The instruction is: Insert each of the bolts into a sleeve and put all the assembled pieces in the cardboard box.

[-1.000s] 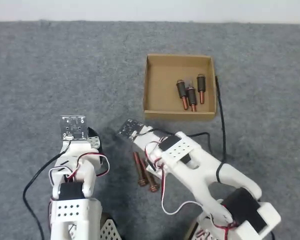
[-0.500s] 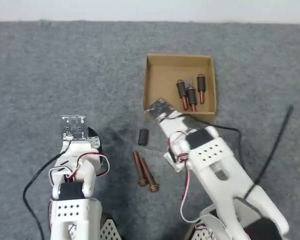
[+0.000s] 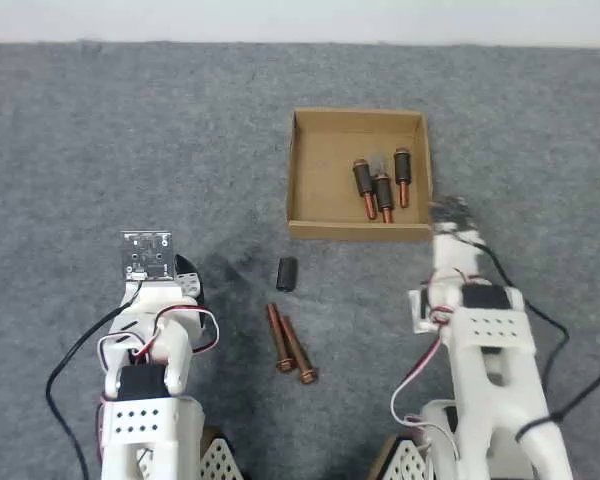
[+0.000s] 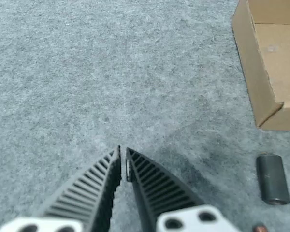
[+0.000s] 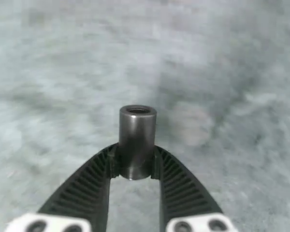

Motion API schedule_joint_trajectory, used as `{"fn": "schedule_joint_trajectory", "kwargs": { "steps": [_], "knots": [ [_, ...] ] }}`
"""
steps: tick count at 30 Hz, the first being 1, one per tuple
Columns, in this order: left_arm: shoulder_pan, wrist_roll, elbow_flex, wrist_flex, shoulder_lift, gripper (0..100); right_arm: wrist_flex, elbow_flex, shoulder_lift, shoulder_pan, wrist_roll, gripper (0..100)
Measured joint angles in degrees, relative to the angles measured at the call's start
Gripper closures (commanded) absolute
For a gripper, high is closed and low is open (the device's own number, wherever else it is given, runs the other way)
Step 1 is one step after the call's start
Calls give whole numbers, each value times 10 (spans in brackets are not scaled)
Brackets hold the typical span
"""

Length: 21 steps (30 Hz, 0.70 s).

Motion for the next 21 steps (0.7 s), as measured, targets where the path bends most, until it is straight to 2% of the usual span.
{"fn": "schedule_joint_trajectory", "kwargs": {
  "steps": [5, 16, 21],
  "knots": [
    [0, 0, 0, 0, 0, 982, -41, 57, -25, 38, -5, 992],
    [0, 0, 0, 0, 0, 981, -66, 80, -29, 41, -5, 992],
    [15, 2, -34, 84, 0, 981, -71, 89, -29, 41, -5, 992]
  ]
}}
